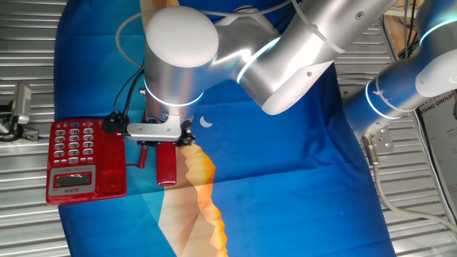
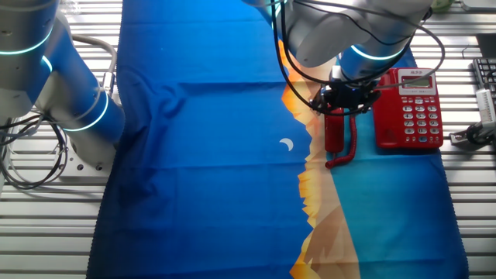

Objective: Place the handset of the telephone on the corresponding phone cradle

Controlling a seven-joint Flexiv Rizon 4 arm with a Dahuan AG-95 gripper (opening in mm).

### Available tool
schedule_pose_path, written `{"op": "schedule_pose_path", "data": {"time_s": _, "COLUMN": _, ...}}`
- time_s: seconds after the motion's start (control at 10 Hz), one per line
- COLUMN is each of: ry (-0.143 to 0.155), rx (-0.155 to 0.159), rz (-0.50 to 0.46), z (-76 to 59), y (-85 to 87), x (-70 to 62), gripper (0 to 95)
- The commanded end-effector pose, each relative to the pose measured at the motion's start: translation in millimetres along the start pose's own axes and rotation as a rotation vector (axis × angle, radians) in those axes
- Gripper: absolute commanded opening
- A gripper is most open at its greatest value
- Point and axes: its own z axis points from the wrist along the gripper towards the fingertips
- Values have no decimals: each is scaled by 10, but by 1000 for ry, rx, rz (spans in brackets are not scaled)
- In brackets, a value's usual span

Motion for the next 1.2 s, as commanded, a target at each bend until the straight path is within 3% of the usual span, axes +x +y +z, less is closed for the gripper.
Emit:
{"op": "schedule_pose_path", "data": {"time_s": 0.1, "ry": 1, "rx": 1, "rz": 3, "z": 1, "y": -3, "x": 1, "gripper": 570}}
{"op": "schedule_pose_path", "data": {"time_s": 0.5, "ry": 1, "rx": 3, "rz": 9, "z": 1, "y": -3, "x": 1, "gripper": 570}}
{"op": "schedule_pose_path", "data": {"time_s": 0.6, "ry": 1, "rx": 4, "rz": 12, "z": 1, "y": -3, "x": 1, "gripper": 380}}
{"op": "schedule_pose_path", "data": {"time_s": 1.0, "ry": 0, "rx": 6, "rz": 20, "z": 1, "y": -3, "x": 1, "gripper": 380}}
{"op": "schedule_pose_path", "data": {"time_s": 1.1, "ry": -1, "rx": 6, "rz": 24, "z": 0, "y": -3, "x": 1, "gripper": 190}}
{"op": "schedule_pose_path", "data": {"time_s": 1.2, "ry": 0, "rx": 6, "rz": 30, "z": 0, "y": -3, "x": 1, "gripper": 190}}
